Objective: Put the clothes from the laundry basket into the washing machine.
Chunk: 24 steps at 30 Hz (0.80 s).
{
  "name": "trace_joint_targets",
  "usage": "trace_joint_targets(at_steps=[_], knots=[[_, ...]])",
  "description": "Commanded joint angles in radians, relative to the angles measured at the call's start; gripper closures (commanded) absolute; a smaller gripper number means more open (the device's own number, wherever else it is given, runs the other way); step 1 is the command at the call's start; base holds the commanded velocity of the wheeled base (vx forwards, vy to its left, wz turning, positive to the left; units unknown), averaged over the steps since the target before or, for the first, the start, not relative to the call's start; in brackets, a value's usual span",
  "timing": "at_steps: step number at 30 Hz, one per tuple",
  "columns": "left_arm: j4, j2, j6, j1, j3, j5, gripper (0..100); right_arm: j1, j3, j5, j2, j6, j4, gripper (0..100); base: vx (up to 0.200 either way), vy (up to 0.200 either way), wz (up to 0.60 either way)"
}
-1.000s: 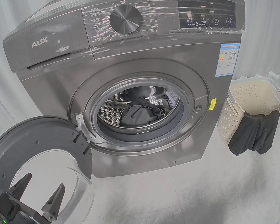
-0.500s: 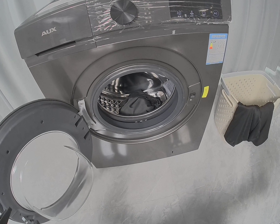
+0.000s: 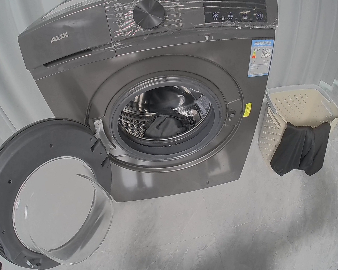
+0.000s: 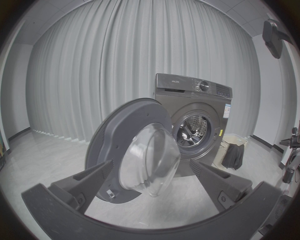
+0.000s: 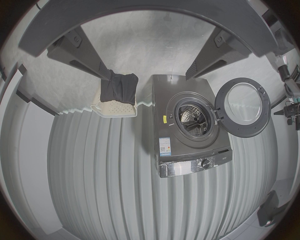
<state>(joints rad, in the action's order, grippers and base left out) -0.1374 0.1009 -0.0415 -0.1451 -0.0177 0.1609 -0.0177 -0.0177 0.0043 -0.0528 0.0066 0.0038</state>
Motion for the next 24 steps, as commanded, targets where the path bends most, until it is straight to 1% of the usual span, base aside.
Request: trace_joint_targets(at_steps=[1,2,4,6,8,9,10,11,12,13,16,17,18,19,20,21,22,23,24], knots=[[0.016,-0.012,0.008,0.058,0.018,0.031,0,0.019,0.018,0.011,0.053,-0.016,-0.001,0,0.000,0.000,0.00],[0.019,-0.012,0.008,0.059,0.018,0.031,0,0.019,0.018,0.013,0.053,-0.016,-0.001,0,0.000,0.000,0.00],[0.067,-0.013,0.031,0.065,0.018,0.062,0,0.018,0.018,0.011,0.053,-0.013,-0.001,0,0.000,0.000,0.00],[0.070,-0.013,0.028,0.070,0.018,0.089,0,0.018,0.018,0.011,0.053,-0.008,-0.001,0,0.000,0.000,0.00],[0.068,-0.013,0.035,0.071,0.018,0.134,0,0.019,0.018,-0.001,0.053,0.007,-0.002,0,0.000,0.000,0.00],[0.068,-0.013,0.037,0.071,0.018,0.146,0,0.019,0.018,-0.003,0.053,0.010,-0.002,0,0.000,0.000,0.00],[0.070,-0.020,0.043,0.084,0.018,0.172,0,0.019,0.018,-0.004,0.053,0.010,-0.002,0,0.000,0.000,0.00],[0.079,-0.041,0.041,0.124,0.015,0.167,0,0.019,0.018,-0.003,0.053,0.007,-0.002,0,0.000,0.000,0.00],[0.081,-0.073,0.045,0.156,0.015,0.144,0,0.019,0.018,-0.003,0.053,0.006,-0.002,0,0.000,0.000,0.00],[0.070,-0.090,0.035,0.167,0.018,0.109,0,0.019,0.018,-0.003,0.053,0.003,-0.002,0,0.000,0.000,0.00],[0.073,-0.093,0.031,0.145,0.016,0.051,0,0.018,0.018,0.003,0.053,0.000,-0.002,0,0.000,0.000,0.00],[0.075,-0.096,0.022,0.145,0.016,0.032,0,0.018,0.018,0.005,0.053,0.000,-0.002,0,0.000,0.000,0.00],[0.075,-0.096,0.012,0.145,0.016,0.005,0,0.018,0.018,0.006,0.053,0.000,-0.002,0,0.000,0.000,0.00],[0.082,-0.098,0.012,0.145,0.016,-0.035,0,0.018,0.018,0.006,0.053,-0.004,-0.002,0,0.000,0.000,0.00],[0.087,-0.098,0.014,0.145,0.015,-0.043,0,0.018,0.018,0.006,0.053,-0.004,0.001,0,0.000,0.000,0.00],[0.091,-0.101,0.002,0.144,0.015,-0.096,0,0.018,0.015,0.005,0.053,-0.002,0.005,0,0.000,0.000,0.00],[0.093,-0.101,0.000,0.144,0.015,-0.103,0,0.018,0.015,0.005,0.053,-0.002,0.004,0,0.000,0.000,0.00],[0.111,-0.101,-0.005,0.144,0.016,-0.129,0,0.019,0.018,0.005,0.053,-0.004,-0.002,0,0.000,0.000,0.00],[0.122,-0.101,0.003,0.144,0.016,-0.139,0,0.018,0.018,0.005,0.053,-0.004,-0.002,0,0.000,0.000,0.00]])
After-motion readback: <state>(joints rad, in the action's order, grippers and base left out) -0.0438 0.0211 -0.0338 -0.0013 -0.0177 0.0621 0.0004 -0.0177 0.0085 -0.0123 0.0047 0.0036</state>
